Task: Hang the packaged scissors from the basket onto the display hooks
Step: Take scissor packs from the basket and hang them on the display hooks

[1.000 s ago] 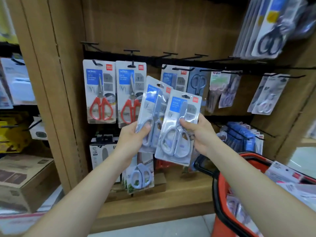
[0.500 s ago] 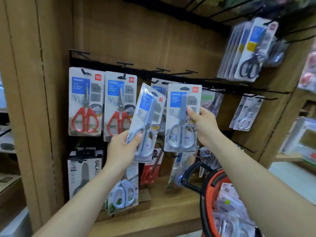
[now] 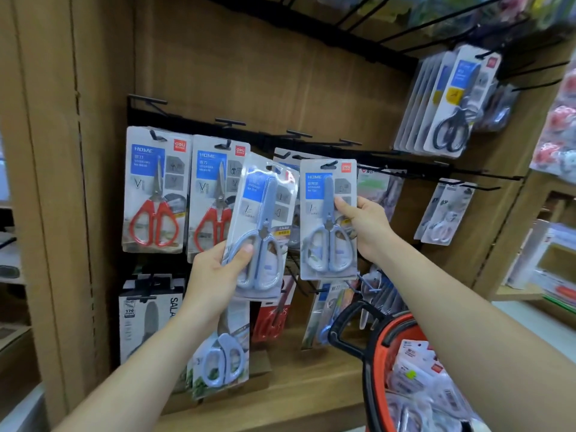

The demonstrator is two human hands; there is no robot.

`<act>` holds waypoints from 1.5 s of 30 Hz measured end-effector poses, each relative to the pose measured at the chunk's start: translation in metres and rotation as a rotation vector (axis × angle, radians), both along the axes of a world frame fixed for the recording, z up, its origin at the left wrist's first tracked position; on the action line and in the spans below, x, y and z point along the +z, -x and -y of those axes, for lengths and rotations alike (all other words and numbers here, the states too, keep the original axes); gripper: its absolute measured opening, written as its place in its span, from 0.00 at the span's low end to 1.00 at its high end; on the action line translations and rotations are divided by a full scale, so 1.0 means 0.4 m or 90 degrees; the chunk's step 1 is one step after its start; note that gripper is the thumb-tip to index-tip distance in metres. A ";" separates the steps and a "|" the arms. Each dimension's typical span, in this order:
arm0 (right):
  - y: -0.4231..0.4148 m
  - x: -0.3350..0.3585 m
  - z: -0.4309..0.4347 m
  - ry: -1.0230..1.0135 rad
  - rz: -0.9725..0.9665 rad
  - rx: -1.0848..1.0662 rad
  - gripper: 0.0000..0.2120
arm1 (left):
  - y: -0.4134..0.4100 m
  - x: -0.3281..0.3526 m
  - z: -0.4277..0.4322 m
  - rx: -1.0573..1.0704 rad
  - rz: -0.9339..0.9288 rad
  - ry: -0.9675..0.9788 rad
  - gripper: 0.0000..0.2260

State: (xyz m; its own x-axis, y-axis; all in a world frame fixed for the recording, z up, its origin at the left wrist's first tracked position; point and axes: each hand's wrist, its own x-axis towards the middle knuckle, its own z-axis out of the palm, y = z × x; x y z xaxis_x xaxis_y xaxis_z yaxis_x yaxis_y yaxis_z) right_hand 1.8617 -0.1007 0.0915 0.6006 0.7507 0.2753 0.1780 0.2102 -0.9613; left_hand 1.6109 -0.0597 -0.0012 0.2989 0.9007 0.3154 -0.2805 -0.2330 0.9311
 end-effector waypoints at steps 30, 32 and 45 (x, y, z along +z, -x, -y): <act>0.039 -0.075 0.119 -0.042 -0.016 0.022 0.07 | 0.069 -0.162 -0.096 0.083 -0.552 -0.279 0.14; 0.031 -0.078 0.104 -0.024 -0.009 0.007 0.07 | 0.068 -0.160 -0.099 0.090 -0.569 -0.305 0.12; 0.061 -0.118 -0.068 0.034 0.267 -0.292 0.21 | 0.061 -0.193 -0.064 0.048 -0.432 -0.240 0.16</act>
State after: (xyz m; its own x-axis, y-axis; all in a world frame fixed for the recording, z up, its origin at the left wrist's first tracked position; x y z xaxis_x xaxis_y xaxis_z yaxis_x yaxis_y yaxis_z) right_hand 1.8371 -0.0737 0.0444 0.7137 0.4615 0.5269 0.6038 -0.0241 -0.7968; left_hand 1.5866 -0.0343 -0.0784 0.4786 0.7941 0.3746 0.3510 -0.5641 0.7473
